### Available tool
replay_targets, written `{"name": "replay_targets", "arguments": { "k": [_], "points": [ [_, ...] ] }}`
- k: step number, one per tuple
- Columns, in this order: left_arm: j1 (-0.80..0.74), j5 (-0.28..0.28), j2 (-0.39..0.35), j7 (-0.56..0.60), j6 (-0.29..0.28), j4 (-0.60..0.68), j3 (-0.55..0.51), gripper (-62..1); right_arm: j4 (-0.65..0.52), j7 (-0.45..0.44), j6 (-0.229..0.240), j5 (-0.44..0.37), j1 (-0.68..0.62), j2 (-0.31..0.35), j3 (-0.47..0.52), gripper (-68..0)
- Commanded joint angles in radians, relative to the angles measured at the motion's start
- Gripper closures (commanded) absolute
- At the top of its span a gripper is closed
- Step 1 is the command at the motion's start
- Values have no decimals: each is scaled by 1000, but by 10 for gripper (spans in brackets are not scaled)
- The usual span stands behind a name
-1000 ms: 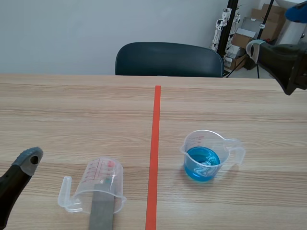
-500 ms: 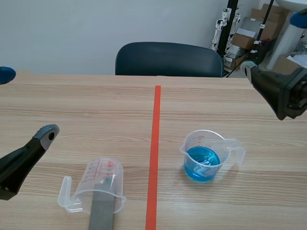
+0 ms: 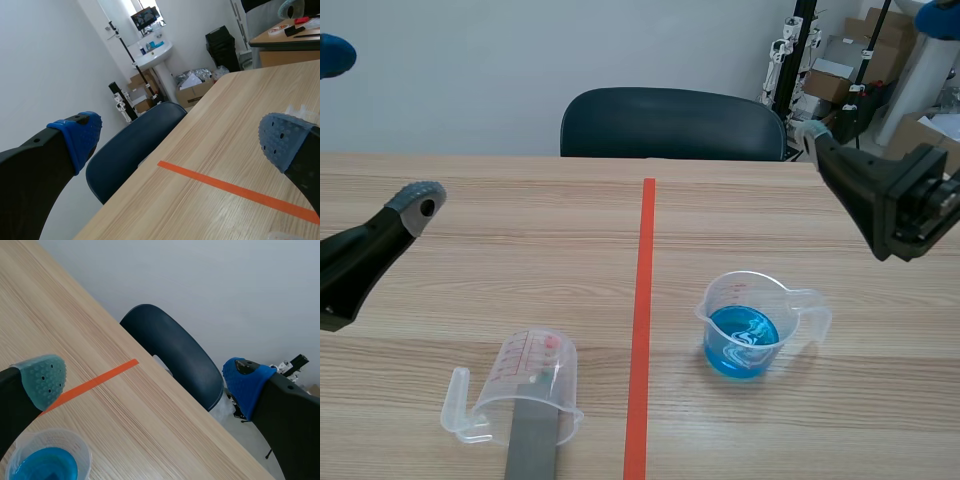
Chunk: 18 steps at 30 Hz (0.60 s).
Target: Do the redox reaction experiment. return to the home posture
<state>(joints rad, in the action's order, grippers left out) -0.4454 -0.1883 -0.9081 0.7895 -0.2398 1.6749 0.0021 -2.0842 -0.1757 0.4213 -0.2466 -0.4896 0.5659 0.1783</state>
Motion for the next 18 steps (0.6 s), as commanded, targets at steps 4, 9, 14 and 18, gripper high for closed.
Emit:
{"name": "replay_targets", "arguments": {
  "k": [4,9,14,18],
  "points": [
    [-1,-10,-2,6,-18,18,-2,-623,-30,-23,-47,-16,-31,60,-17,-679],
    [-1,-10,-2,-3,-19,17,-2,-623,-30,-56,-146,-27,-46,129,-46,-679],
    [-1,-10,-2,-2,-18,17,-2,-623,-30,-56,-149,-33,-45,146,-69,-679],
    [-1,-10,-2,-2,-18,17,-2,-623,-30,-55,-149,-29,-45,155,-86,-679]
  ]
}}
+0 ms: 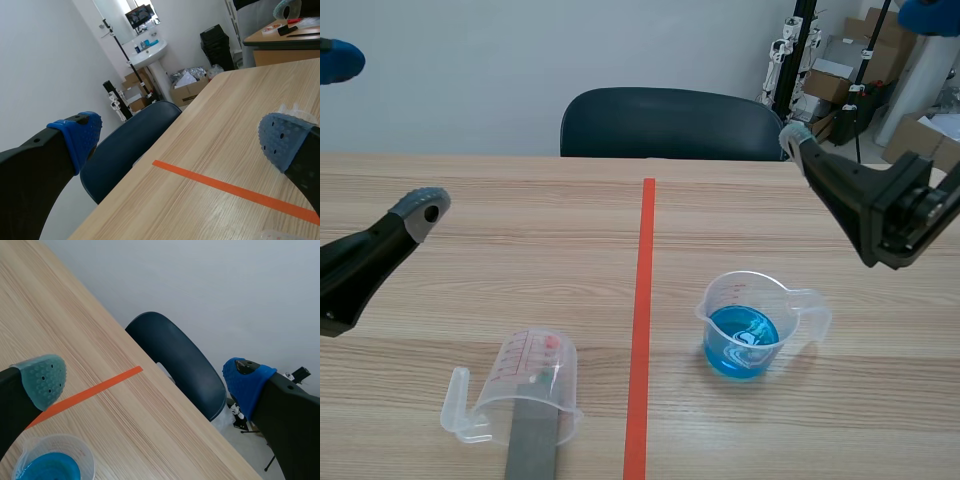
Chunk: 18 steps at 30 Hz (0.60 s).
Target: Do the redox reaction experiment. return to the home posture
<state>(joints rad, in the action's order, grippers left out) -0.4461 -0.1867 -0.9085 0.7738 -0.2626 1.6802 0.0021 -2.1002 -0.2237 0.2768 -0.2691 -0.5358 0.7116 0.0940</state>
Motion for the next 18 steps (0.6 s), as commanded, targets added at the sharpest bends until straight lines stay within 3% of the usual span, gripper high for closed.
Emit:
{"name": "replay_targets", "arguments": {
  "k": [1,14,18],
  "points": [
    [0,-11,-2,14,5,12,-2,-623,-14,-7,-4,-6,1,16,-5,-679],
    [0,-11,-1,9,5,11,-2,-623,-14,1,8,-6,1,16,-5,-679],
    [0,-12,-1,-68,5,11,-2,-623,-14,0,8,-6,1,16,-5,-679]
  ]
}}
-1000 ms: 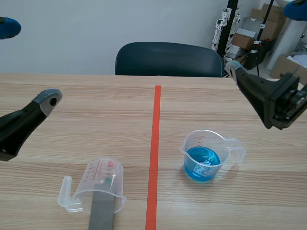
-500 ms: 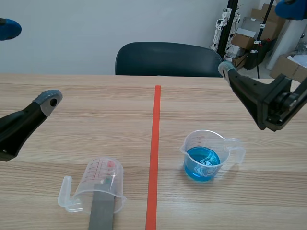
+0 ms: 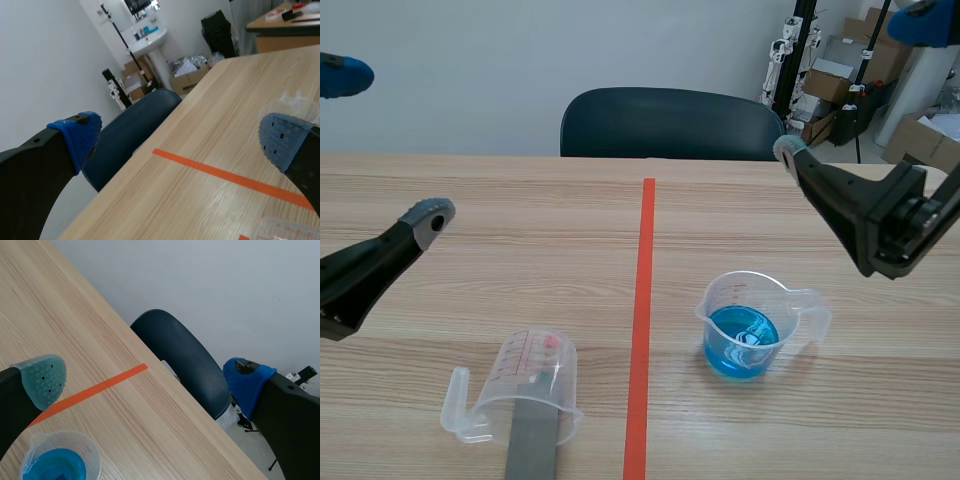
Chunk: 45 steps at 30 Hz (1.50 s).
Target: Do the redox reaction experiment. return to the home posture
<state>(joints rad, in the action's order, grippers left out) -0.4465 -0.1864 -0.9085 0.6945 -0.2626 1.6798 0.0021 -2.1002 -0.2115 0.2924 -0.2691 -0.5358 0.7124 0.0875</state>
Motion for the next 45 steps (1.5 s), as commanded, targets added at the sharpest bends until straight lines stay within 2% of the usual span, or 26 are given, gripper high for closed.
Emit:
{"name": "replay_targets", "arguments": {
  "k": [1,4,9,22,28,34,38,45],
  "points": [
    [0,-12,-1,2,5,12,-2,-623,-14,-12,-8,-6,1,16,2,-679],
    [0,-12,-1,-35,2,12,-2,-623,-14,-12,-8,5,1,16,3,-679],
    [0,-12,-1,-69,-40,12,3,-623,-14,-11,-9,5,1,16,3,-679],
    [0,-12,-1,-69,-40,12,11,-623,-14,-11,-10,4,1,16,3,-679],
    [0,-12,-1,-68,-40,11,11,-623,-14,-11,-62,4,1,16,3,-679],
    [0,-12,-1,-68,-40,11,11,-623,-14,-11,-64,4,1,16,3,-679],
    [0,-12,-1,-68,-40,11,11,-623,-14,-13,-91,4,1,16,3,-679],
    [0,-12,-1,-68,-40,11,11,-623,-14,-13,-90,5,1,16,5,-679]
  ]
}}
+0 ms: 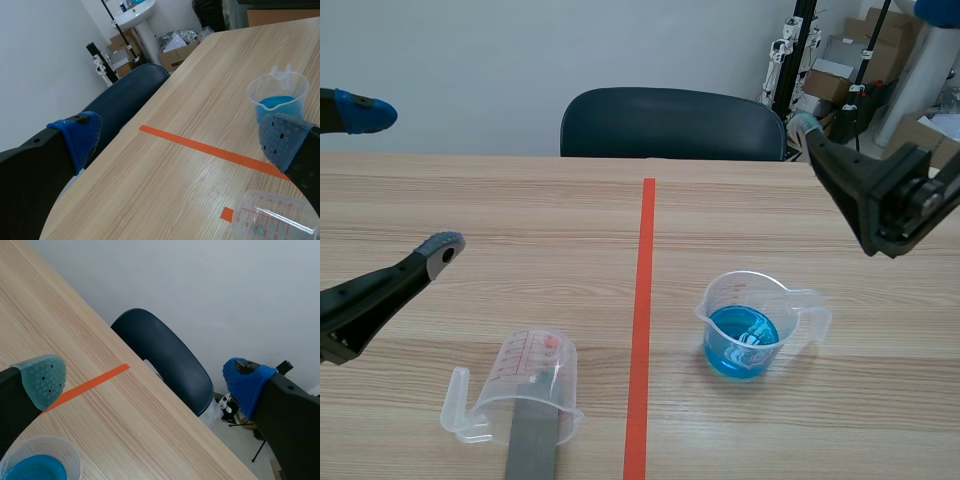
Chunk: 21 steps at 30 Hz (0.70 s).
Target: Do the redox reaction experiment. return to the home posture
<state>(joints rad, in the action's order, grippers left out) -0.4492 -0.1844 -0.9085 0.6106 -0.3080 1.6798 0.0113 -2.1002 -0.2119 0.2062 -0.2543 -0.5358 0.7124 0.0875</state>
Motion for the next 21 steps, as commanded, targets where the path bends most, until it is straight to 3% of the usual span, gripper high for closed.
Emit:
{"name": "replay_targets", "arguments": {
  "k": [1,9,21],
  "points": [
    [3,-14,-1,16,5,11,2,-623,-14,-12,-5,-9,1,16,5,-679],
    [3,-14,-1,16,5,11,2,-623,-14,-12,-4,42,1,16,5,-679],
    [3,-14,-1,16,5,11,2,-623,-14,5,-4,43,1,16,5,-679]
  ]
}}
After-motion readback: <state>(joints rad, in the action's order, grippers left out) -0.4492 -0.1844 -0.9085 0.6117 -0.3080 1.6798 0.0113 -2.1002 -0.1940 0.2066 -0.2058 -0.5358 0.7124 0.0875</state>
